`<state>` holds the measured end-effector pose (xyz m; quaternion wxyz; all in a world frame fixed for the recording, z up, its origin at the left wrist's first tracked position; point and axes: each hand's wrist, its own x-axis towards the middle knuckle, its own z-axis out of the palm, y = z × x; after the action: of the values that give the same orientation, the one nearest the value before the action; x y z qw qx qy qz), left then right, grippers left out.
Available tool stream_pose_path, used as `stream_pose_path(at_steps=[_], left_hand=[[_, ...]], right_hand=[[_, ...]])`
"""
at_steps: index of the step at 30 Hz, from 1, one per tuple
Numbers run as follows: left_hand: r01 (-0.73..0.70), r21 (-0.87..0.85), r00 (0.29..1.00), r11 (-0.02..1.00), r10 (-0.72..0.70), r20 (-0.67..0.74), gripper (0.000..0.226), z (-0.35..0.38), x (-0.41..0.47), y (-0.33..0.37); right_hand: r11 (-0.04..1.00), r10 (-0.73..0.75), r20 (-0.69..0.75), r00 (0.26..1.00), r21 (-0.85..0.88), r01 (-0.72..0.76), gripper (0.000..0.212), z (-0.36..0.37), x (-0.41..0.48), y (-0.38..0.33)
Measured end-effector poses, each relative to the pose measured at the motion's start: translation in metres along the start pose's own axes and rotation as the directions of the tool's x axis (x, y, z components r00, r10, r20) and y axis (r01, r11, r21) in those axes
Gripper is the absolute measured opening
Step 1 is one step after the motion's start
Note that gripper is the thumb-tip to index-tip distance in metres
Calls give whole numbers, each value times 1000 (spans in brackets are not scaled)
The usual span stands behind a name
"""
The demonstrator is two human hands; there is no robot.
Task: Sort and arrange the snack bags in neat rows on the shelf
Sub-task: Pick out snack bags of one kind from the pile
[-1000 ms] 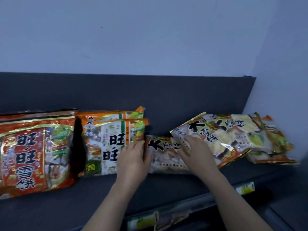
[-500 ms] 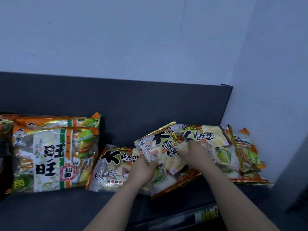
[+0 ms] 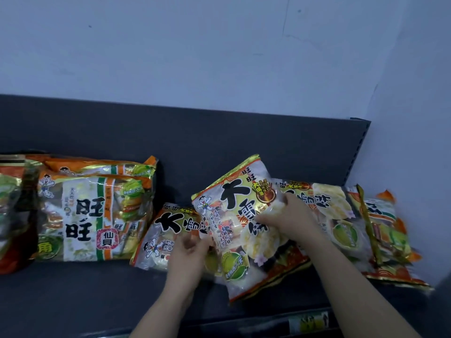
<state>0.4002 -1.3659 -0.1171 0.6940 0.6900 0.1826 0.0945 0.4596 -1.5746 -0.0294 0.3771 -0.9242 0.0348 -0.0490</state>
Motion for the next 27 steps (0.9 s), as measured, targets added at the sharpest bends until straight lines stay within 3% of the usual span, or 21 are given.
stream_pose_path(at_steps=[2, 5, 8, 10, 13, 15, 17, 19, 23, 27], left_hand=[[80, -35, 987, 996, -84, -136, 36, -14, -5, -8], [249, 15, 934, 968, -236, -269, 67, -29, -6, -25], [297, -191, 918, 936, -335, -212, 68, -33, 11, -41], [304, -294, 925, 906, -355, -139, 56, -30, 20, -44], [321, -370, 925, 872, -373, -76, 46, -24, 31, -45], [322, -377, 930, 868, -364, -44, 58, -17, 34, -38], [262, -375, 951, 889, -304, -56, 86, -9, 39, -31], [187, -361, 971, 914, -227, -70, 93, -2, 44, -23], [-74, -152, 984, 986, 48, -171, 51, 0, 49, 10], [-266, 26, 958, 964, 267, -102, 45, -11, 76, 34]], right_hand=[[999, 5, -13, 1000, -43, -6, 73, 7, 7, 0], [995, 35, -4, 999, -95, -35, 84, 16, 13, 2], [995, 44, -11, 999, -94, -45, 87, 19, 17, 0], [995, 51, -9, 999, -85, -51, 86, 20, 18, 0], [994, 52, -8, 999, -91, -53, 79, 21, 17, 2], [997, 47, -11, 999, -56, -47, 70, 15, 14, 3], [999, 52, -9, 999, -8, -52, 62, 6, 8, 2], [998, 54, -36, 998, 44, -53, 62, -3, 3, 4], [977, 87, -148, 985, 207, -56, 73, -18, -3, 13], [950, 112, -290, 950, 313, -17, 79, -25, 0, 20]])
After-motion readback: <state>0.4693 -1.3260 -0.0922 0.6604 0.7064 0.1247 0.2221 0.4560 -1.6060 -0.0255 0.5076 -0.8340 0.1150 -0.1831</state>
